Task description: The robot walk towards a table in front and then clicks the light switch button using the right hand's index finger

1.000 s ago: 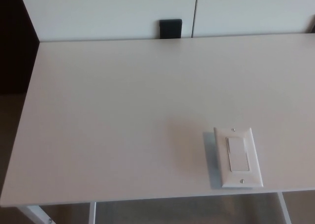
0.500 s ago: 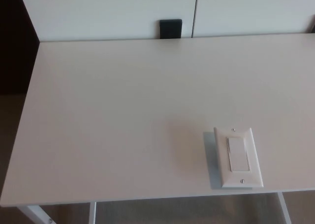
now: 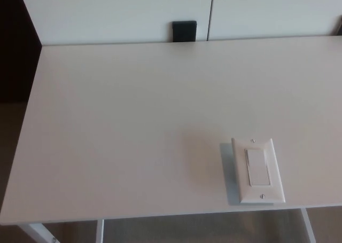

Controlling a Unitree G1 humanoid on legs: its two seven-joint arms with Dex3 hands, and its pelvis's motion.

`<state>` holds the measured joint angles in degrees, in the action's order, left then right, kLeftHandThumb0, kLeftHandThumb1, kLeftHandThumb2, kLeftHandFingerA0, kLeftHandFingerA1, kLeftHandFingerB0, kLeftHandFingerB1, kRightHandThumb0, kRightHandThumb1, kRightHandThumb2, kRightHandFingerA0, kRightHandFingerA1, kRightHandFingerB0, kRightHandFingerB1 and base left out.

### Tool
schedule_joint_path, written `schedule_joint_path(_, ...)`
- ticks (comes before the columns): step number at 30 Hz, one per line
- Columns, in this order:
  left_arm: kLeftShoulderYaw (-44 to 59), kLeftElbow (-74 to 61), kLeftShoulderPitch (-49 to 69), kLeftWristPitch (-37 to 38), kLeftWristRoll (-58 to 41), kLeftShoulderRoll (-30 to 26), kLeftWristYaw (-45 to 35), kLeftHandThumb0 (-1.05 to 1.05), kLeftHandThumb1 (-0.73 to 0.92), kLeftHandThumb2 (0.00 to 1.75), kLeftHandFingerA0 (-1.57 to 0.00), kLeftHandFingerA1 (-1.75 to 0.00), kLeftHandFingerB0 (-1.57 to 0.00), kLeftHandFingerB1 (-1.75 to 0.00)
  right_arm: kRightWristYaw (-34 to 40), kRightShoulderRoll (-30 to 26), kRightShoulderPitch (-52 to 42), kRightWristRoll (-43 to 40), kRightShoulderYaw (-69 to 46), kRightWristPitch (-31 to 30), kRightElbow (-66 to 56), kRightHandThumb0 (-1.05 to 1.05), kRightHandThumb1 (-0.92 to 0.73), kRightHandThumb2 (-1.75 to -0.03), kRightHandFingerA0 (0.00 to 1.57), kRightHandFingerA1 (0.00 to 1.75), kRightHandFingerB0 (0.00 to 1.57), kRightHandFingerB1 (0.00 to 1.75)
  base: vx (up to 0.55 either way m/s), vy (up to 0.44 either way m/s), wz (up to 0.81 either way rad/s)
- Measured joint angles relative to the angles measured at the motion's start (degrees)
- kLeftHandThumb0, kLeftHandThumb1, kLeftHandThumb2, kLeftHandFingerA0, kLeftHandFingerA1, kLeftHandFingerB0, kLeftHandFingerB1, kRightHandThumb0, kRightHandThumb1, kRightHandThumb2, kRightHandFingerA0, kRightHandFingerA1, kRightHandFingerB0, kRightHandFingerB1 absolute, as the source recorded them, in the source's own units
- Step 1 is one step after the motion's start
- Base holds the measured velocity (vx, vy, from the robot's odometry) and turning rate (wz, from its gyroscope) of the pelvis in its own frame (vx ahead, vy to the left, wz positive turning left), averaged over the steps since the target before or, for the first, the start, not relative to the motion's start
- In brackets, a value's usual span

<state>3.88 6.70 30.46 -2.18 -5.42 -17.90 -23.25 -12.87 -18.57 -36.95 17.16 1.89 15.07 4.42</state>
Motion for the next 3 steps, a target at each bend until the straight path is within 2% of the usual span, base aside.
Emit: schedule_joint_path(3, 0.0, 0.0, -0.1, 0.1, 0.0, -0.1, 0.0, -0.17, 0.54, 0.56, -0.61, -0.44, -0.54, -0.39, 0.0, -0.1, 0.4, -0.3, 0.1, 0.1, 0.5, -0.48, -0.59, -0.71, 0.13, 0.52, 0.10, 0.44, 0.00, 0.000, 0.00)
